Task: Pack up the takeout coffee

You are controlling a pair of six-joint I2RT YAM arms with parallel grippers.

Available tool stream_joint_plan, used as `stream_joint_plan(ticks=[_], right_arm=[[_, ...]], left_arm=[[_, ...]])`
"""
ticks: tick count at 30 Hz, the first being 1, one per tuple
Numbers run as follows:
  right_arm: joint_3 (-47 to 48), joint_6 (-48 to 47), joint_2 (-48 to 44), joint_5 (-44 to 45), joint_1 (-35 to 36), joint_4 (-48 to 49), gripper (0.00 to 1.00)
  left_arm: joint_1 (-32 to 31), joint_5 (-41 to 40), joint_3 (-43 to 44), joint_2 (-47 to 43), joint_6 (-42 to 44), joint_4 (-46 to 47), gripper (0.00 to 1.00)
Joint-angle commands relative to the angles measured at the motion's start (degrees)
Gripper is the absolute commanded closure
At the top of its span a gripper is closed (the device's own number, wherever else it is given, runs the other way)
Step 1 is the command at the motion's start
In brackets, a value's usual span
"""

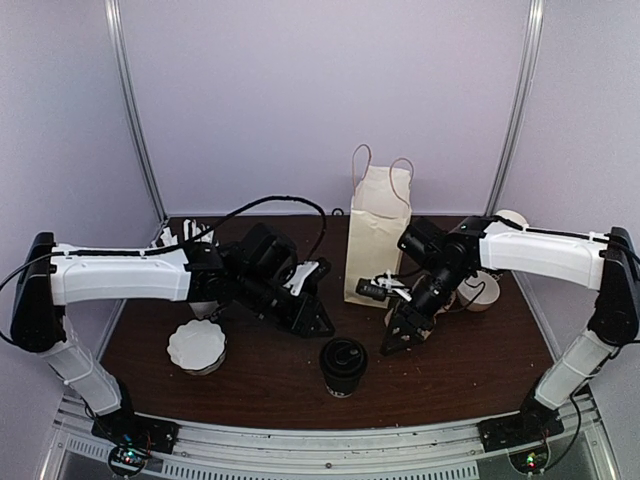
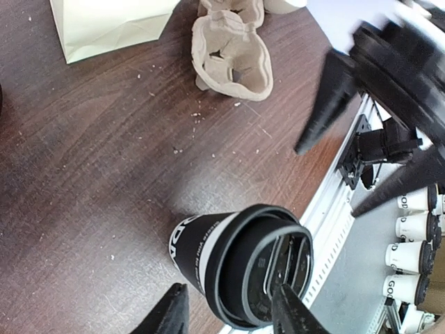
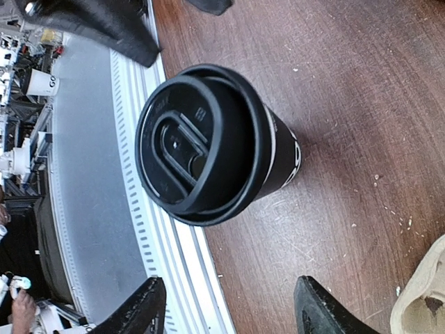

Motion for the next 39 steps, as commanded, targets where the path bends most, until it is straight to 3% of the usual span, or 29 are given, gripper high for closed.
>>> stream_joint_plan(ticks=[1, 12, 25, 32, 35, 39], right_arm=[[-2.2, -1.29, -2.77, 4.54, 2.45, 3.28, 0.32], [1.95, -3.19, 2.0, 16.08, 10.72, 1.91, 0.31], [7.66, 0.97, 6.6, 23.35, 6.06, 1.19, 0.33], [6.44, 0.51, 4.57, 22.03, 5.24, 0.84, 0.34], [3.55, 0.51, 0.52, 21.42, 5.16, 1.54, 0.34], [-0.98, 1.1, -4.55, 12.74, 3.97, 4.06, 0.38]], left_arm=[[0.46, 0.38, 2.7, 3.49, 0.99, -1.47, 0.58], [0.45, 1.92, 0.73, 4.68, -0.82, 0.44, 0.63], [0.48, 1.19, -1.54, -0.46, -1.97, 2.11, 0.6], [0.5, -3.44, -3.38, -3.78, -4.08, 1.07, 0.54], [0.45, -5.56, -5.29, -5.49, -6.07, -0.13, 0.57], [0.5, -2.93, -7.09, -4.5, -8.56, 1.6, 0.6]])
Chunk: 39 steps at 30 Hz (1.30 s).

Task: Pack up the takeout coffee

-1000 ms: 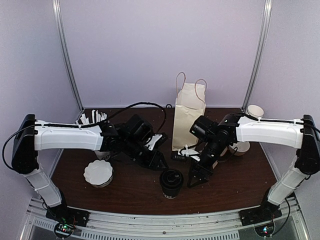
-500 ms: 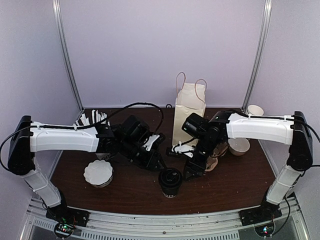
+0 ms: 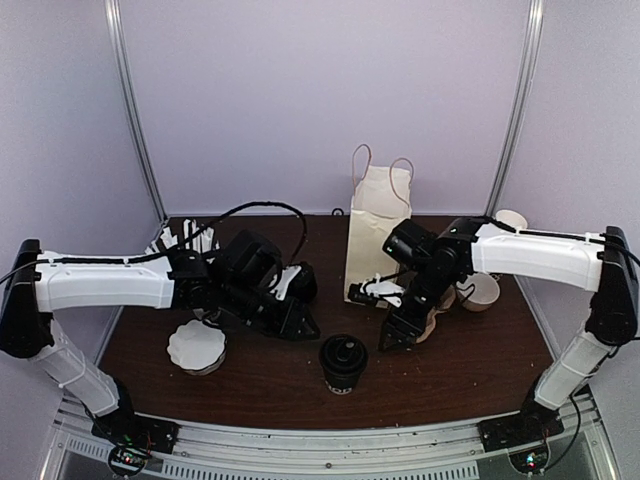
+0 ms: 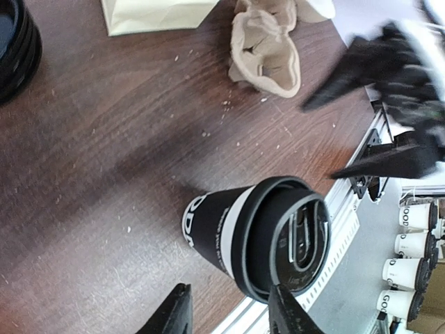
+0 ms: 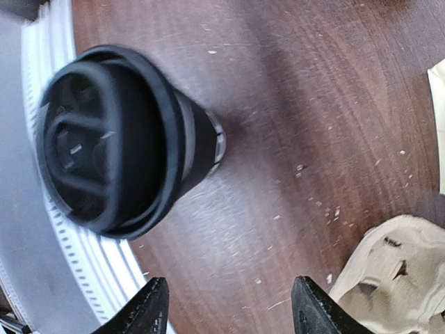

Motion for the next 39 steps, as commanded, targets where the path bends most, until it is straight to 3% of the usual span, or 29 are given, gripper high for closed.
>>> stream_joint_plan(ticks=[1, 4, 8, 20, 39], right_arm=[[-4.26, 0.46, -6.48, -11.34, -1.17, 2.39, 0.39], [-5.24, -1.02, -5.24, -20.7, -1.11, 1.73, 0.44], [-2.75, -0.75, -1.27, -20.09, -1.11, 0.68, 0.53], [1.08, -0.81, 5.58, -24.69, -1.14, -1.43, 0.52], [2.37, 0.91, 8.69, -21.01, -1.1, -0.92, 0.51]], left_arm=[[0.15, 1.01, -2.34, 0.5, -3.63, 2.31, 0.61], [0.1, 2.14, -2.11, 1.77, -3.93, 3.8, 0.62], [0.1, 2.42, -1.42, 3.33, -3.82, 3.84, 0.63], [0.12, 2.19, -1.14, 3.86, -3.64, 3.49, 0.63], [0.11, 3.83, -1.25, 4.04, -4.5, 5.87, 0.61]])
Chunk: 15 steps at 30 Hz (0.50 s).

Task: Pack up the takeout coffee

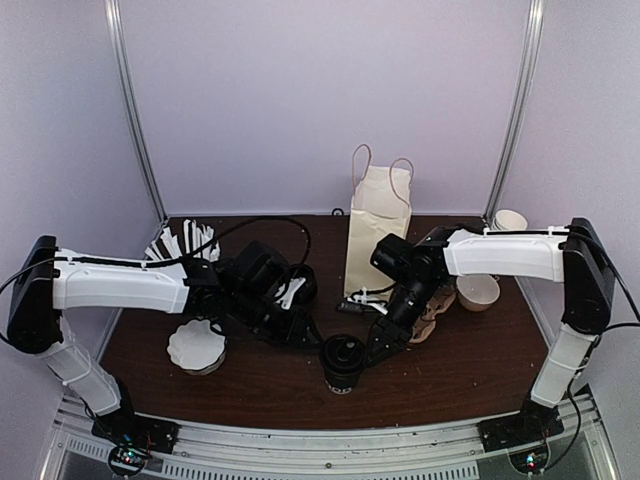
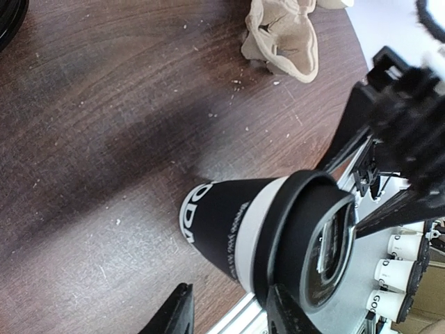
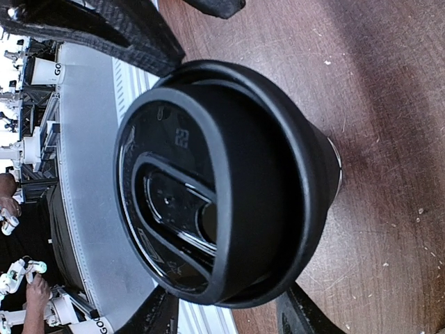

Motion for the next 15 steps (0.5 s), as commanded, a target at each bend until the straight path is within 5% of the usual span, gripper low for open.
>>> stream_joint_plan(ticks=[1, 15], right_arm=[[1.79, 0.36, 1.2, 1.27, -0.16, -0.5, 0.51], [2.57, 0.57, 2.56, 1.71, -0.16, -0.71, 0.51]], left_arm=[[0.1, 0.41, 0.59, 0.03, -0.74, 2.75, 0.61], [0.14, -0.58, 1.21, 0.27, -0.32, 1.02, 0.59]])
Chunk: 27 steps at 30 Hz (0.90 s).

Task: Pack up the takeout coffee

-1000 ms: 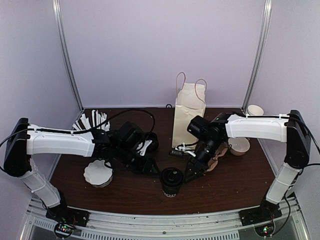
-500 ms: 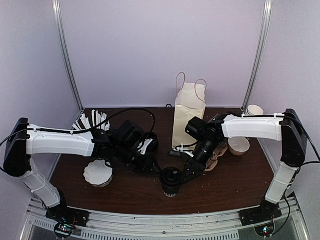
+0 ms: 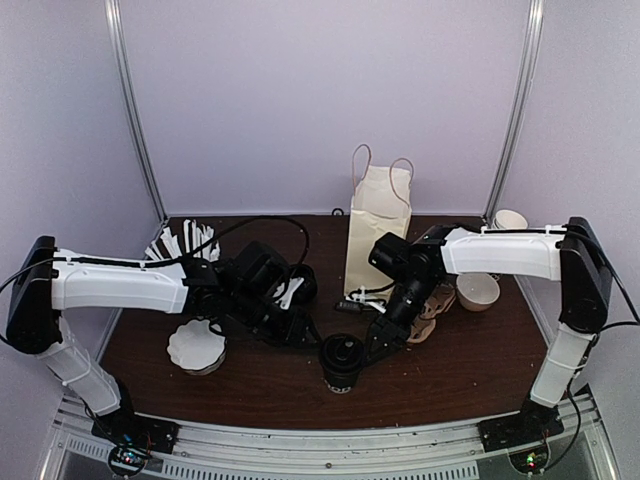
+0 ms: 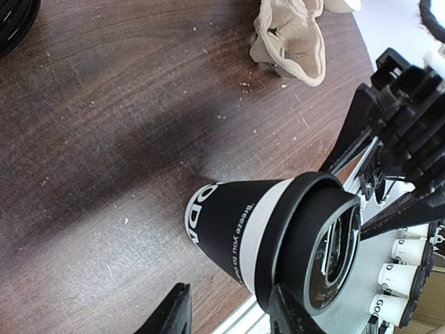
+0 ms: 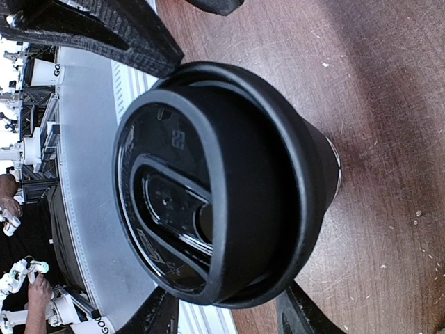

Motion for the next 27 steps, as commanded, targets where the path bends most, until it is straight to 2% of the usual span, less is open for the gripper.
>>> stream_joint_plan(ticks=[1, 8, 16, 21, 27], right_arm=[[1.38, 0.48, 1.46, 1.58, -0.16, -0.15, 0.51], [1.59, 0.85, 2.1, 2.2, -0.17, 0.07, 0.51], [1.83, 1.88, 4.56, 7.21, -0.12, 0.4, 0.52], [1.83, 3.07, 7.31, 12.37, -0.17, 0.56, 0.53], [2.41, 3.94, 10.26, 15.65, -0.17, 0.31, 0.54]], left_arm=[[0.11, 1.1, 1.21, 0.71, 0.02, 1.85, 0.59], [0.1, 1.47, 0.94, 2.34, -0.12, 1.02, 0.59], [0.11, 1.17, -4.59, 3.52, -2.45, -0.49, 0.66], [0.11, 2.93, -10.82, 6.03, -4.48, 5.0, 0.72], [0.11, 4.24, -15.07, 9.51, -5.98, 9.43, 0.74]])
